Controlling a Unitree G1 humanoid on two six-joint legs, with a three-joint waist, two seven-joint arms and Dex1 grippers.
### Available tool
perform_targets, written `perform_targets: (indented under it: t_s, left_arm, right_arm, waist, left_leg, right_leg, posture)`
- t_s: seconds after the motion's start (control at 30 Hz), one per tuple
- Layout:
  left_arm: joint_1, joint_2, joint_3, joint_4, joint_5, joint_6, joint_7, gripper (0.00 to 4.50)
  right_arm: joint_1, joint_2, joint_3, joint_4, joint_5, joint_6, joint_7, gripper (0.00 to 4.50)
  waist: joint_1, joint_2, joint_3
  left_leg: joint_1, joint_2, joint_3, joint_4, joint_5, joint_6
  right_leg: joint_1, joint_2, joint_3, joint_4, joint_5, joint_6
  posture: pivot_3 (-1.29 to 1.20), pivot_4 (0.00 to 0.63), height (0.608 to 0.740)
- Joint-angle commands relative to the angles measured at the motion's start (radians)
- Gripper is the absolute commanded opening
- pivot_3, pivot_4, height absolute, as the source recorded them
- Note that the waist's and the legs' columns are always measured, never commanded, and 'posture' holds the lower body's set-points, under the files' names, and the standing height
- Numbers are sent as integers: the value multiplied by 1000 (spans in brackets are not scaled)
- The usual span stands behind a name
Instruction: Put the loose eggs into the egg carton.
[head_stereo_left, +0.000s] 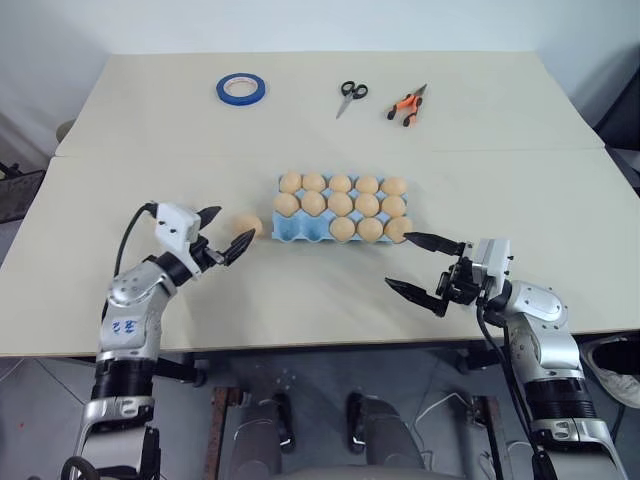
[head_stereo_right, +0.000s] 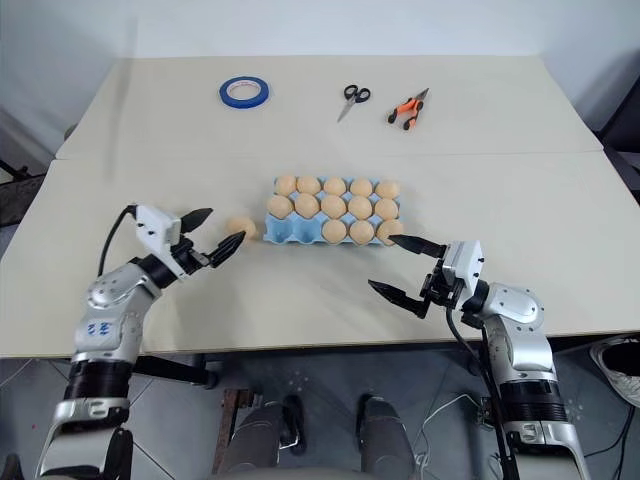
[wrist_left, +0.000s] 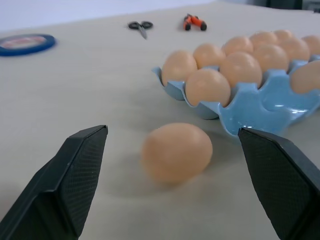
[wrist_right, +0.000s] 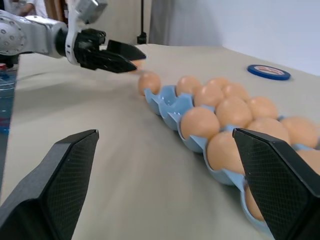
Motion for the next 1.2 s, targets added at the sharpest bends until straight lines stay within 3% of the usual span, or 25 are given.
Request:
perform_targets:
  t_s: [0.03, 0.17, 0.27, 0.43, 0.73, 0.97, 1.1, 1.2]
  left_arm:
    - [-119, -28, -48, 171, 55, -63, 2, 4461]
    - [-181, -51, -55, 280, 73, -92, 18, 4461]
    - [-198, -53, -64, 326, 88, -121, 17, 3892]
    - [-199, -53, -52, 306, 70, -152, -6, 2477]
    - [-238, -101, -105, 89, -19, -93, -149, 2450]
    - [-325, -174, -207, 232, 62, -117, -184, 2450]
    - [-379, -195, -202, 345, 88, -137, -144, 2450]
    - [-395, -198, -200, 390, 96, -141, -139, 3360]
  right_arm:
    - [16, -1, -17, -75, 17, 2, -26, 4500]
    - [34, 3, -22, -109, 19, 11, -56, 4500]
    - [49, 3, -22, -126, 20, 13, -71, 4500]
    - [60, 2, -22, -138, 21, 15, -86, 4500]
    - [57, 5, -16, -134, 19, 13, -93, 4500]
    - [51, 8, -17, -131, 15, 10, -103, 4500]
    - [66, 3, -22, -152, 20, 14, -112, 4500]
    - [83, 1, -27, -168, 24, 14, -115, 4500]
  waist:
    - [2, 0, 0]
    - [-2, 0, 0]
    - [-2, 0, 0]
    - [0, 0, 0]
    - [3, 0, 0]
    - [1, 0, 0]
    - [-2, 0, 0]
    - [0, 0, 0]
  left_leg:
    - [0, 0, 0, 1, 0, 0]
    - [-1, 1, -1, 8, -1, 2]
    - [-1, 1, -1, 9, -2, 2]
    - [-1, 1, -1, 9, -1, 2]
    - [-1, 0, -1, 10, -1, 2]
    - [0, -1, -2, 11, -2, 3]
    - [0, 0, -2, 11, -2, 3]
    - [0, 1, -3, 11, -2, 3]
  right_leg:
    - [0, 0, 0, 1, 0, 0]
    - [1, 0, -1, 4, 0, 1]
    - [2, -1, 0, 4, 1, 2]
    - [2, -1, 0, 4, 1, 2]
    - [2, -1, -1, 4, 1, 2]
    - [4, -1, -1, 3, 2, 3]
    - [4, 0, -1, 3, 1, 2]
    - [4, 0, -2, 3, 1, 2]
  posture:
    - [0, 150, 740]
    - [0, 150, 740]
    - [0, 150, 740]
    - [0, 150, 740]
    - [0, 150, 740]
    - [0, 150, 740]
    - [0, 150, 740]
    - [0, 150, 740]
